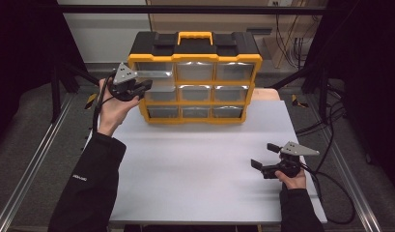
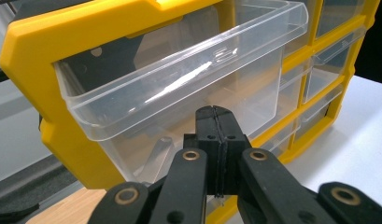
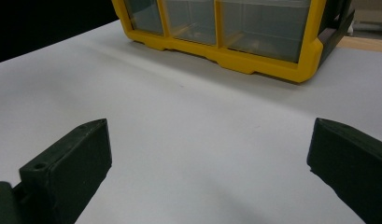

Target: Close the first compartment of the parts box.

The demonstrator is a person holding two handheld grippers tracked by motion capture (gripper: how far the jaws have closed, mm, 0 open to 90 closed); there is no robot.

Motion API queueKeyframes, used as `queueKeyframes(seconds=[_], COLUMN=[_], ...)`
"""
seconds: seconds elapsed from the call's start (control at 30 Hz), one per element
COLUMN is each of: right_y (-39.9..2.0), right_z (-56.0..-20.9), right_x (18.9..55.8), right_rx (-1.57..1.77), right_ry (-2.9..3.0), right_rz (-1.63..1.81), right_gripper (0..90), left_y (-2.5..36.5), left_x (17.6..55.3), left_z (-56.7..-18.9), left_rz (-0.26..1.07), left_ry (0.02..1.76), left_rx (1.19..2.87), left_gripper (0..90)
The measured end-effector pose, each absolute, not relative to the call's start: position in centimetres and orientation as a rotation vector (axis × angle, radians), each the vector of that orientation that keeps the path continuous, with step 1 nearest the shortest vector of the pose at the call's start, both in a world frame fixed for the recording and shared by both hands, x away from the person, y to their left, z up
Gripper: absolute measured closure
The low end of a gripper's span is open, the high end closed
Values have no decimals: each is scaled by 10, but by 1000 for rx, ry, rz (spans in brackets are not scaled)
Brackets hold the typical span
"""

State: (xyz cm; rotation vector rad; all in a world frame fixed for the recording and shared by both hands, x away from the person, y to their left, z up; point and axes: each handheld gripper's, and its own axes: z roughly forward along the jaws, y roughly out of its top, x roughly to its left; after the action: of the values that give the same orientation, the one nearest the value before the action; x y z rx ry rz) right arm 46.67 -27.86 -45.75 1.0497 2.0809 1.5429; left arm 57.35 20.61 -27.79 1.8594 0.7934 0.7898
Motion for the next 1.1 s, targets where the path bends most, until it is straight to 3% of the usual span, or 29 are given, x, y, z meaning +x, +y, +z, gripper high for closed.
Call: queueKeyframes(seconds=[1.1], right_y=[-279], right_z=[-458], right_x=[467], right_rx=[1050], right_ry=[2082], right_rz=[1544], right_gripper=[6], left_y=[204], left_x=[596], left_z=[-280], left_rz=[814], left_ry=[811], left_rx=[1850], left_gripper=[897])
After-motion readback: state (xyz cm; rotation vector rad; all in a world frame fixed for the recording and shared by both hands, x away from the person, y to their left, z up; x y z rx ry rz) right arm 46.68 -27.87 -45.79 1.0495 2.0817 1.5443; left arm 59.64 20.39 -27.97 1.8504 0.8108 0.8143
